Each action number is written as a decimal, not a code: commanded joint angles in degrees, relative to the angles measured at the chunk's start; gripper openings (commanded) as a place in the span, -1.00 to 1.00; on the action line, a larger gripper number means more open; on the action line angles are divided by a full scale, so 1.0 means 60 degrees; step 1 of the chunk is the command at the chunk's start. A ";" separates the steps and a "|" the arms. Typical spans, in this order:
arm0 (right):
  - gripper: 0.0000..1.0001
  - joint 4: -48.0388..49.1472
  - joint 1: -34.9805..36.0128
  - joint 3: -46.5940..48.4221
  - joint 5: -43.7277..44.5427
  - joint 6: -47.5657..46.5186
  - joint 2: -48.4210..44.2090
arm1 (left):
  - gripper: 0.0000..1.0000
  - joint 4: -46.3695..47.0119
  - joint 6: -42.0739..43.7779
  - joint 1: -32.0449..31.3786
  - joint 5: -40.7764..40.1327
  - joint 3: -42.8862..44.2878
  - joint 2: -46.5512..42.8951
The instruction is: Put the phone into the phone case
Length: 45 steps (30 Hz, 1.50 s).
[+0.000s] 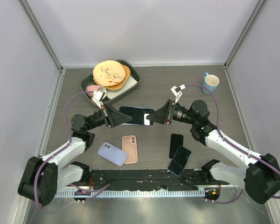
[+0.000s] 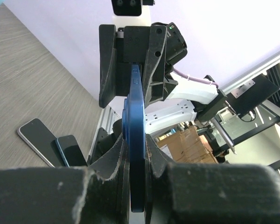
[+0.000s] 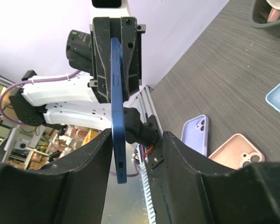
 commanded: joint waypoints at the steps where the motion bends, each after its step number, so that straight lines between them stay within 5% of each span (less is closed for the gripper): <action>1: -0.04 0.1620 -0.0026 0.0168 -0.0219 0.0928 0.0176 | -0.99 0.0883 -0.0019 0.0058 0.0081 0.0029 -0.0207; 4: -0.25 0.1842 -0.0012 0.0211 -0.0321 0.1090 0.0352 | -0.99 0.0577 0.0186 0.0043 -0.0021 -0.0015 -0.0251; 16: -0.44 0.1696 0.0106 0.0299 -0.0468 0.1061 0.0733 | -1.00 -0.0083 0.0698 0.0058 -0.0256 0.0000 -0.0514; 24: -0.38 0.1593 0.0237 0.0373 -0.0541 0.1003 0.1041 | -0.99 -0.1238 0.1372 0.0058 -0.0490 0.0029 -0.0880; 26: -0.57 0.1578 0.0238 0.0373 -0.0527 0.1003 0.1085 | -1.00 -0.1459 0.1591 0.0058 -0.0578 0.0029 -0.0997; 28: -0.98 0.1564 0.0252 0.0387 -0.0512 0.1003 0.1085 | -0.99 -0.1694 0.1636 0.0043 -0.0593 0.0043 -0.1042; 31: -0.98 0.1461 0.0252 0.0402 -0.0454 0.0929 0.1143 | -0.92 -0.1943 0.1811 0.0043 -0.0622 0.0058 -0.1086; 37: -0.98 0.0774 0.0267 0.0592 -0.0278 0.0579 0.1173 | -0.39 -0.4151 0.3157 0.0043 -0.0651 0.0540 -0.1232; 45: -0.98 -0.2007 0.0252 0.1207 0.0614 -0.1077 0.0748 | 0.63 -1.0934 0.6556 0.0043 -0.3691 0.2123 -0.1891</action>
